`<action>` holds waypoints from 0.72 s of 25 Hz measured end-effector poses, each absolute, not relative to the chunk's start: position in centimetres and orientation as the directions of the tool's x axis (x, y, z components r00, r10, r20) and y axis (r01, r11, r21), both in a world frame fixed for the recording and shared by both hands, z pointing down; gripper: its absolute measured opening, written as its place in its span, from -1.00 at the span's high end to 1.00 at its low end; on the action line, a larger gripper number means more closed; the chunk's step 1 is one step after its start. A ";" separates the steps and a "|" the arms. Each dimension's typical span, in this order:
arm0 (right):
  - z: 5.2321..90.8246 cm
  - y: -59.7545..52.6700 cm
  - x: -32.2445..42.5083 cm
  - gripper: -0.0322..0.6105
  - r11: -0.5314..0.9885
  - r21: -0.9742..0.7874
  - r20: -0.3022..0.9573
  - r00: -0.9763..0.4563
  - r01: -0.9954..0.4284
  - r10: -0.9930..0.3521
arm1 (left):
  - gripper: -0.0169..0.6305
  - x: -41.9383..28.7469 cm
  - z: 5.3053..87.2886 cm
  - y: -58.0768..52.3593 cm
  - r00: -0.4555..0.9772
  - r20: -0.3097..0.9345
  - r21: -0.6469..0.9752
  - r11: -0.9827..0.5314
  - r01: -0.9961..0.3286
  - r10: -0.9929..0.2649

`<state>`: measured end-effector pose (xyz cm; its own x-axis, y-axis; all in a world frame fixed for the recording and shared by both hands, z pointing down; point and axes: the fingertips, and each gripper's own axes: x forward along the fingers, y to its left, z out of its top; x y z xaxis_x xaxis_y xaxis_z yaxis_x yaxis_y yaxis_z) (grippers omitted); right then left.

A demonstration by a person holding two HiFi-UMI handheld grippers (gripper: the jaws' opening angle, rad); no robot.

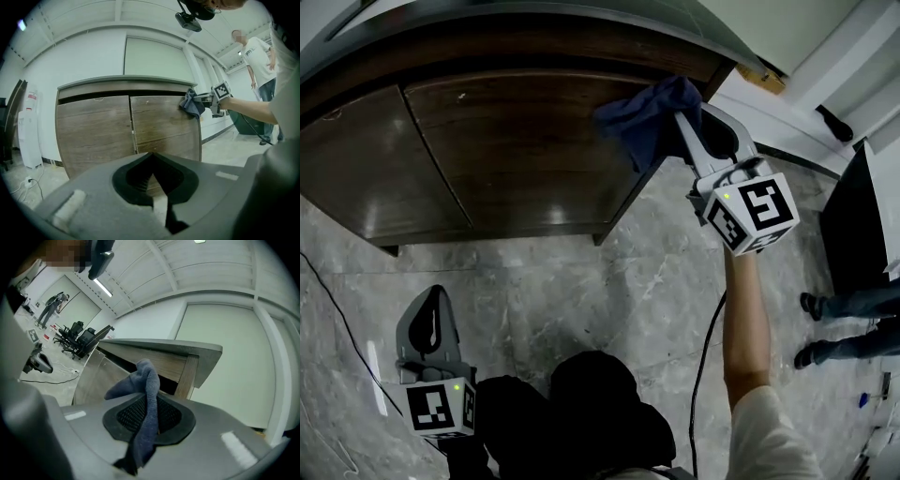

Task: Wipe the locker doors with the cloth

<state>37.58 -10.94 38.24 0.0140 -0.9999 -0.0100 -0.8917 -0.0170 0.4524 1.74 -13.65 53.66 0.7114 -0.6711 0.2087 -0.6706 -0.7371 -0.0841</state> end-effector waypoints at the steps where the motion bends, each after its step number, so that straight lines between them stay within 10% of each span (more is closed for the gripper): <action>1: 38.4 -11.2 37.7 0.73 -0.029 0.458 -0.012 0.026 -0.889 -1.000 | 0.94 1.5 53.8 -13.5 0.709 0.209 -0.086 -0.735 -0.673 -0.674; 18: 52.6 -11.5 37.5 0.74 -0.134 0.475 0.054 0.181 -0.870 -0.982 | 0.94 -1.8 54.6 -12.7 0.664 0.209 -0.116 -0.693 -0.712 -0.718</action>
<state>37.49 -11.47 52.55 0.1808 -0.9820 0.0544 -0.8698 -0.1339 0.4749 -1.77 -12.70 54.62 0.6643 -0.7178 0.2085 -0.7119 -0.6926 -0.1159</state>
